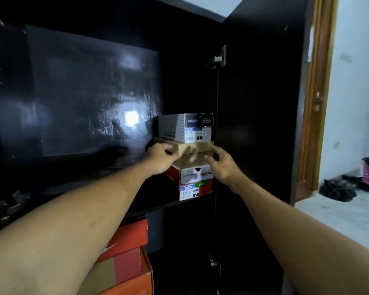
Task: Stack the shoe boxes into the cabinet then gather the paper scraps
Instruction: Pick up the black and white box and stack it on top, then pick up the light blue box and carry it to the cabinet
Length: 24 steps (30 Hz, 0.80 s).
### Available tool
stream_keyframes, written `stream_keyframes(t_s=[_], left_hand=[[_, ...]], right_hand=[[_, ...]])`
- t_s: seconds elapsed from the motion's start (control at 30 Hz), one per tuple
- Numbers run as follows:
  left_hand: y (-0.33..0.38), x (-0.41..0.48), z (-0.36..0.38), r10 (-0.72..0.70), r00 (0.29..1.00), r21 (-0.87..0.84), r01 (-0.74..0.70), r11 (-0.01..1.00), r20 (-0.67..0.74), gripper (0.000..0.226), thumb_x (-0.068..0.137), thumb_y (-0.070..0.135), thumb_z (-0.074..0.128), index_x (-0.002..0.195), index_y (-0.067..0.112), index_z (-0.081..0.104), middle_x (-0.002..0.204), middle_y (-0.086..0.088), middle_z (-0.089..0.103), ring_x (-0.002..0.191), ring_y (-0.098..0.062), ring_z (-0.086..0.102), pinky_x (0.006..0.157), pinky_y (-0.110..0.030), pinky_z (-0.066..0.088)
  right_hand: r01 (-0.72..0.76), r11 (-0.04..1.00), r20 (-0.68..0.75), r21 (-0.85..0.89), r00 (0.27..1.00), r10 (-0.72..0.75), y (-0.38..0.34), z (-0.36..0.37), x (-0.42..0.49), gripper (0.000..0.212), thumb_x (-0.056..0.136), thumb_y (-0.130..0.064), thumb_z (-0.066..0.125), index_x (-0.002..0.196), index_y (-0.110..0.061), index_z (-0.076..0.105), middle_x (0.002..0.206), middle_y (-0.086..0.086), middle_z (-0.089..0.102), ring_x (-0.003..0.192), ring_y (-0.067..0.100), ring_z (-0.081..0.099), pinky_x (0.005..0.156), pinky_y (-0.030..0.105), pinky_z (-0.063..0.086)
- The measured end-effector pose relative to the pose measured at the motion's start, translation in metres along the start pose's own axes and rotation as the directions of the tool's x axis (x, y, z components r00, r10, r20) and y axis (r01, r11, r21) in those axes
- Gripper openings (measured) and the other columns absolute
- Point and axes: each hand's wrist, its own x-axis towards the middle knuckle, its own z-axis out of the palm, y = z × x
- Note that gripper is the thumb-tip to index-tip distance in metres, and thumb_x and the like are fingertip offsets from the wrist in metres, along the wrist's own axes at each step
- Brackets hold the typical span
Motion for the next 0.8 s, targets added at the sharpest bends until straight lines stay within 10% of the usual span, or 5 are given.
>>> stream_keyframes(t_s=[0.1,0.47,0.8], left_hand=[[0.009,-0.038,-0.012,-0.024,0.999,-0.006,0.025,1.0,0.026,0.052,0.088,0.04,0.072,0.131,0.014,0.062,0.135,-0.006,0.061,0.121,-0.022,0.057,0.097,-0.024,0.04],[0.033,-0.252,-0.031,-0.108,0.987,0.014,0.107,0.994,0.121,0.054,0.087,0.047,0.07,0.13,0.015,0.063,0.134,-0.007,0.062,0.122,-0.024,0.058,0.096,-0.026,0.042],[0.059,-0.401,0.038,-0.033,0.913,-0.066,0.065,0.996,0.407,0.064,0.088,0.049,0.069,0.139,0.014,0.055,0.141,-0.007,0.056,0.127,-0.025,0.054,0.101,-0.033,0.046]], right_hand=[[-0.082,0.996,0.029,-0.034,0.996,0.083,-0.011,-0.013,-0.039,0.052,0.098,-0.033,0.058,0.145,-0.016,0.045,0.141,0.007,0.053,0.123,0.017,0.055,0.107,0.033,0.045],[-0.237,0.965,0.141,-0.114,0.957,0.251,-0.066,-0.079,-0.238,0.055,0.101,-0.035,0.053,0.149,-0.011,0.04,0.142,0.008,0.053,0.121,0.023,0.057,0.09,0.026,0.05],[-0.404,0.877,-0.143,-0.261,0.914,0.379,-0.079,-0.142,-0.374,0.056,0.099,-0.044,0.052,0.146,-0.016,0.041,0.135,0.005,0.052,0.102,0.023,0.058,0.074,0.038,0.048]])
